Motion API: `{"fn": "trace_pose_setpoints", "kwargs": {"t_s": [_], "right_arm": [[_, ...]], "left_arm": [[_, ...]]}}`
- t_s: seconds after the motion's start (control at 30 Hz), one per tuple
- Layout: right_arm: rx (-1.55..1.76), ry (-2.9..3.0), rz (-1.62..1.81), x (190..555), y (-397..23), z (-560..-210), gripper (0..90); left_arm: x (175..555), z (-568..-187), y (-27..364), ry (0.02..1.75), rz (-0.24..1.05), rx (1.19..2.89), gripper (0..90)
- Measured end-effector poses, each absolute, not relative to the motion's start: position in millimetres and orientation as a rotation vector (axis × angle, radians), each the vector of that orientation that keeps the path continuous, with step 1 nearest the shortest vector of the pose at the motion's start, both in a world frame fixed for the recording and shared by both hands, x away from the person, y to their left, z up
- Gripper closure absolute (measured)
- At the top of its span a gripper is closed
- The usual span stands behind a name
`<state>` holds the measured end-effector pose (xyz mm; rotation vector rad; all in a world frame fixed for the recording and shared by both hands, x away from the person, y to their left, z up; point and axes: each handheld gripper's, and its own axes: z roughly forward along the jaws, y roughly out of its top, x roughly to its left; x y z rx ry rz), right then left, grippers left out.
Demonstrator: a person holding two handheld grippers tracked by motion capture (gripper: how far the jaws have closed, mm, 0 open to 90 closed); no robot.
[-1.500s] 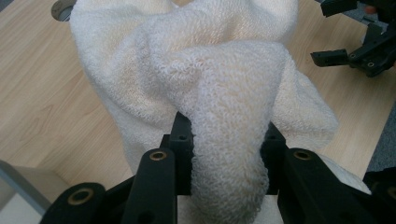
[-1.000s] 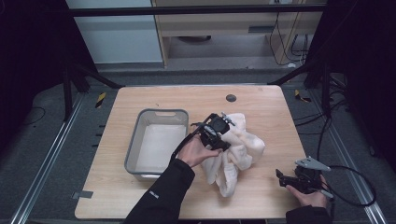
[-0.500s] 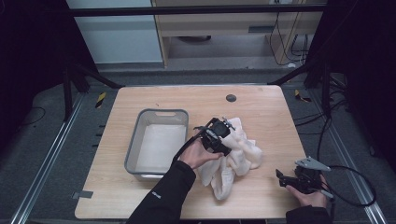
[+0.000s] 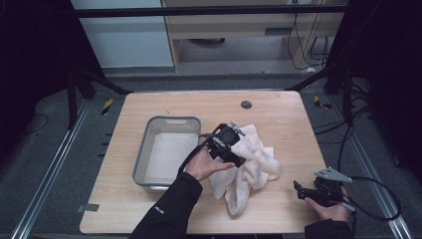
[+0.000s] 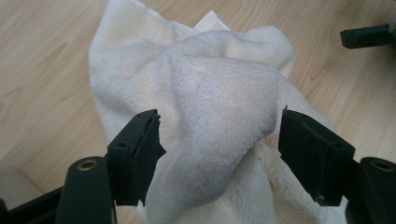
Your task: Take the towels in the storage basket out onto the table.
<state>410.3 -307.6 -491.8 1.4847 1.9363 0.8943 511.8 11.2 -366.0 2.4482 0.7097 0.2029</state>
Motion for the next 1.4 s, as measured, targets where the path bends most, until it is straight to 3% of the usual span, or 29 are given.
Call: {"fn": "trace_pose_setpoints", "kwargs": {"t_s": [0.7, 1.4], "right_arm": [[1.494, 1.935, 0.908, 410, -307, -492, 9.0], [1.486, 1.941, 0.91, 410, -304, -493, 9.1]], "left_arm": [[487, -330, 79, 0.744, 0.264, 2.243, 26.5], [470, -349, 182, 0.931, 0.393, 2.027, 24.2]]}}
